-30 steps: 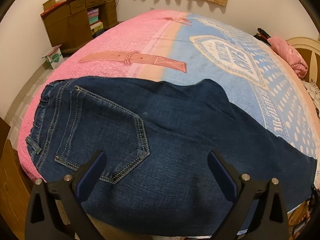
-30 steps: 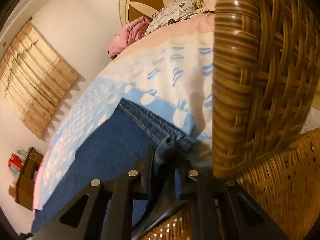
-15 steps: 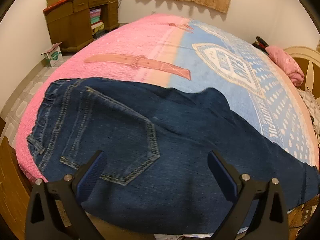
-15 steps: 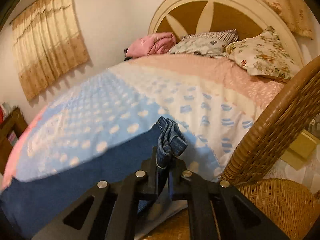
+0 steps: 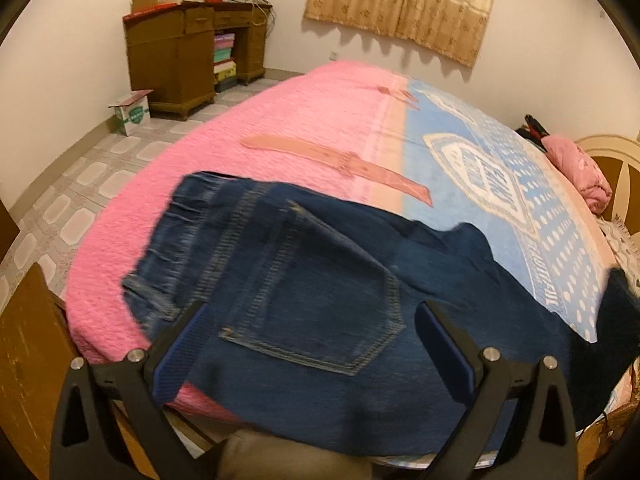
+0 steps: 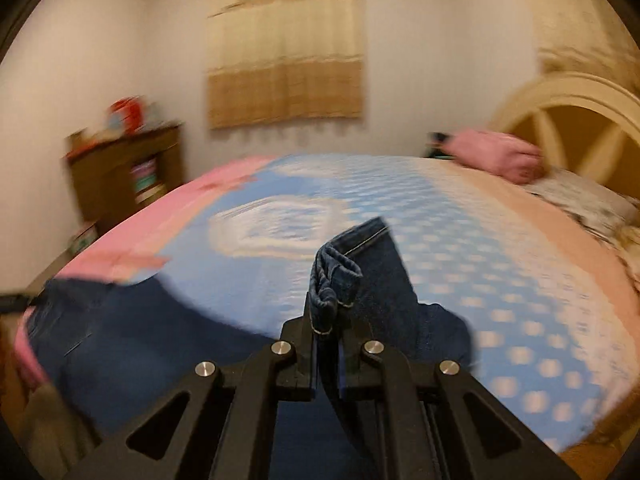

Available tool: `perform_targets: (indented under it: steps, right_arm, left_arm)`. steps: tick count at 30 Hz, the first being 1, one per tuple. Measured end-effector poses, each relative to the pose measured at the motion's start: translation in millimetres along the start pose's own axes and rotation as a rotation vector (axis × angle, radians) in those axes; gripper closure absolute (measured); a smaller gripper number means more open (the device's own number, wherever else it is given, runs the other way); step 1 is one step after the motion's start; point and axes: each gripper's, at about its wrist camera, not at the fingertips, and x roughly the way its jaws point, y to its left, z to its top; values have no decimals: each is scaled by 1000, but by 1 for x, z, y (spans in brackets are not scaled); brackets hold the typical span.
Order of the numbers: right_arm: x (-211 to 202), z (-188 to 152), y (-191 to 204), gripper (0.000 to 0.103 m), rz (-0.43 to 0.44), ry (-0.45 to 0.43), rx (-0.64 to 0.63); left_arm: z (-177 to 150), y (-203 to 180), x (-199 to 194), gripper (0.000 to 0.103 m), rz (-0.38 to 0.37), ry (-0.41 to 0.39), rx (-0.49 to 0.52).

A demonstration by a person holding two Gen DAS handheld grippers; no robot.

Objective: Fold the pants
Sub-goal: 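Grasp the leg hem with the right tool and lift it toward the waistband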

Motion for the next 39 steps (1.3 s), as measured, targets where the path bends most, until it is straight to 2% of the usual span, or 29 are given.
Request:
perform_targets:
  steps: [4, 6, 9, 12, 15, 19, 21, 23, 25, 27, 30, 31, 32, 33, 34, 35, 37, 39]
  right_arm:
    - [31, -21, 95, 97, 84, 57, -176]
    - [46, -42, 129, 97, 114, 106, -238]
    - [63, -74, 165, 97, 98, 148, -347]
    - [75, -95, 175, 97, 80, 181, -406]
    - [75, -97, 175, 97, 63, 171, -456]
    - [59, -83, 179, 97, 62, 82, -483]
    - [57, -83, 194, 97, 81, 61, -533]
    - [64, -94, 204, 96, 100, 86, -574]
    - [79, -112, 206, 96, 125, 153, -573]
    - [77, -120, 204, 93, 128, 117, -578]
    - [78, -119, 202, 93, 130, 123, -578]
    - [78, -116, 200, 91, 138, 137, -557]
    - [77, -112, 199, 82, 155, 154, -539]
    - [76, -107, 197, 75, 197, 176, -509]
    - [68, -99, 195, 61, 281, 192, -458]
    - [59, -95, 194, 53, 322, 178, -429]
    - [36, -81, 190, 49, 373, 108, -375]
    - [18, -67, 184, 48, 394, 23, -309]
  left_arm:
    - [-2, 24, -3, 0, 9, -10, -21]
    - [-3, 35, -3, 0, 17, -11, -29]
    - [-5, 53, -2, 0, 28, -12, -46]
    - [-8, 69, 3, 0, 37, 0, -77]
    - [-9, 82, 9, 0, 44, 11, -107]
    - [-10, 93, 15, 0, 57, 15, -135]
    - [-10, 96, 17, 0, 61, 19, -143]
    - [-10, 98, 16, 0, 60, 13, -150]
    - [-10, 101, 15, 0, 64, 7, -151]
    - [-10, 104, 16, 0, 76, 8, -150]
    - [-12, 114, 19, 0, 88, 16, -179]
    - [-13, 118, 19, 0, 88, 20, -192]
    - [-15, 121, 20, 0, 87, 25, -208]
    - [-17, 124, 20, 0, 88, 26, -215]
    - [-18, 126, 20, 0, 92, 26, -221]
    - [-20, 128, 20, 0, 97, 25, -226]
    - [-24, 130, 20, 0, 98, 26, -240]
    - [-28, 134, 20, 0, 82, 29, -276]
